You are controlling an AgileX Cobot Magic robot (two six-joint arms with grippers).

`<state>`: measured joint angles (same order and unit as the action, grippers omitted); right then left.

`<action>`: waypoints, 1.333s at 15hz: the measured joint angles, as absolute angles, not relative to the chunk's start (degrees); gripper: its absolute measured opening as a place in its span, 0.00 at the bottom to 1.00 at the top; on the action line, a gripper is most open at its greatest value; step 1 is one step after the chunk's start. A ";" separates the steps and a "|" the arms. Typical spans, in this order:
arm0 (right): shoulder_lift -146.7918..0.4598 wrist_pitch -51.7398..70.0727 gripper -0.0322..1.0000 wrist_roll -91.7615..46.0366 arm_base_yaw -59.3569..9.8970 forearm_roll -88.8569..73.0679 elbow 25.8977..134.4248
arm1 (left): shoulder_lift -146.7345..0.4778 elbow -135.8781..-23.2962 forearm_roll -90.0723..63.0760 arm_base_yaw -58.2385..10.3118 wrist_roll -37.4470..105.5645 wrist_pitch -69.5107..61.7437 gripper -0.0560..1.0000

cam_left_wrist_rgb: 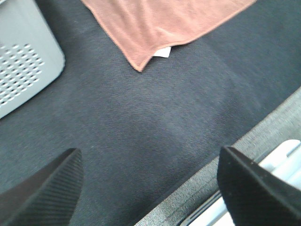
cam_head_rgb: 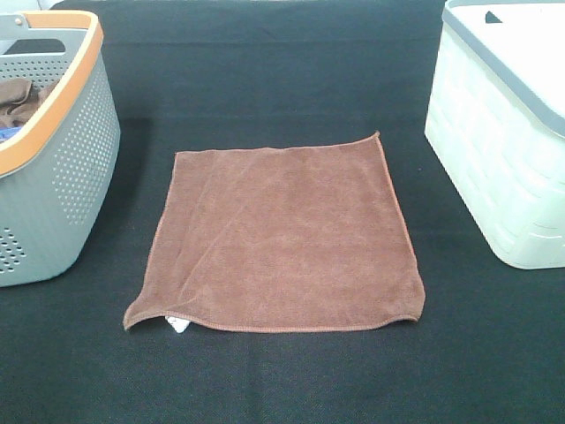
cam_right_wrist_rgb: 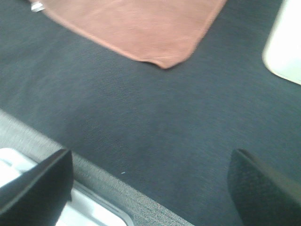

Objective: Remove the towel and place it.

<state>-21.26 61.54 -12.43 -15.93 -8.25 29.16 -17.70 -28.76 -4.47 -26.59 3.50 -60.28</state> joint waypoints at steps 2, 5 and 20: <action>-19.88 61.48 0.84 -12.43 -8.77 -8.25 29.16 | -15.81 -28.76 -4.47 -16.62 3.50 -60.28 0.76; -16.27 61.42 0.84 -12.43 -4.01 -8.25 29.16 | -12.26 -28.76 -4.41 -8.14 3.50 -60.28 0.76; 0.46 61.42 0.84 -12.43 -1.66 -8.31 29.11 | 0.29 -28.76 -4.41 1.03 3.50 -60.28 0.76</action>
<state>0.46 61.42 -12.43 -1.66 -8.31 29.11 0.29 -28.76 -4.41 1.03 3.50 -60.28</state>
